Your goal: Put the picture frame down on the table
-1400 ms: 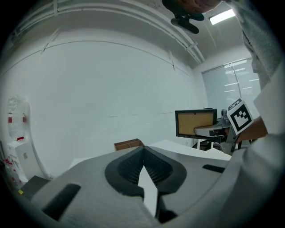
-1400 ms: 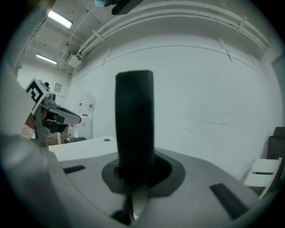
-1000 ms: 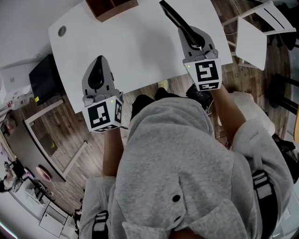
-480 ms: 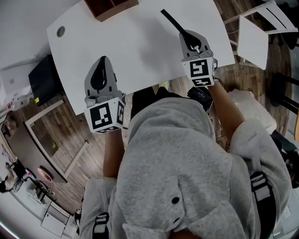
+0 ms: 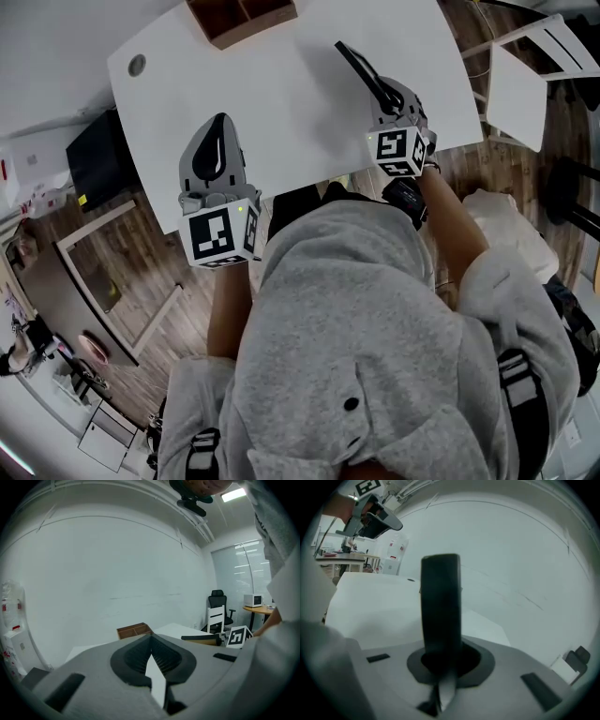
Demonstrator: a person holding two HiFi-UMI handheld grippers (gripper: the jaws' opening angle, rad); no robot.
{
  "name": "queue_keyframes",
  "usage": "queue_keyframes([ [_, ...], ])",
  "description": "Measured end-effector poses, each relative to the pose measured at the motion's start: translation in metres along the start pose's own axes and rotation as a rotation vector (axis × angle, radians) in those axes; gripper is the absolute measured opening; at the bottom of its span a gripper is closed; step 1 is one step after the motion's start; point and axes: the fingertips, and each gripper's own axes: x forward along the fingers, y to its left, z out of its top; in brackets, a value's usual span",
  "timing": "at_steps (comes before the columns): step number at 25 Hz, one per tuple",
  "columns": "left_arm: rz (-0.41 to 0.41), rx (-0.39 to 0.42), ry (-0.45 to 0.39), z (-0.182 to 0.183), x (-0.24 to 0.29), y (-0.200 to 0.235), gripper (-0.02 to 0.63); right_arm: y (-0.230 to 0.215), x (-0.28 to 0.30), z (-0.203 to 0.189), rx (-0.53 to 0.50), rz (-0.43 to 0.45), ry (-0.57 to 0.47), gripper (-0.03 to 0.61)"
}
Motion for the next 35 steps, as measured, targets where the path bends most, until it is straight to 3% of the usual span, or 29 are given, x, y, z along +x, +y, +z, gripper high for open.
queue_keyframes([
  [14,0.027,-0.001,0.007,-0.006,-0.012,0.007,0.020,0.028,0.011,-0.006,-0.161,-0.001,-0.015,0.031],
  [25,0.028,-0.006,-0.002,-0.006,-0.017,0.000,0.020,0.045,0.008,-0.011,-0.243,0.101,-0.015,0.038],
  [35,0.035,-0.004,-0.016,-0.003,-0.023,0.002,0.020,0.074,0.001,-0.017,-0.215,0.289,0.033,0.206],
])
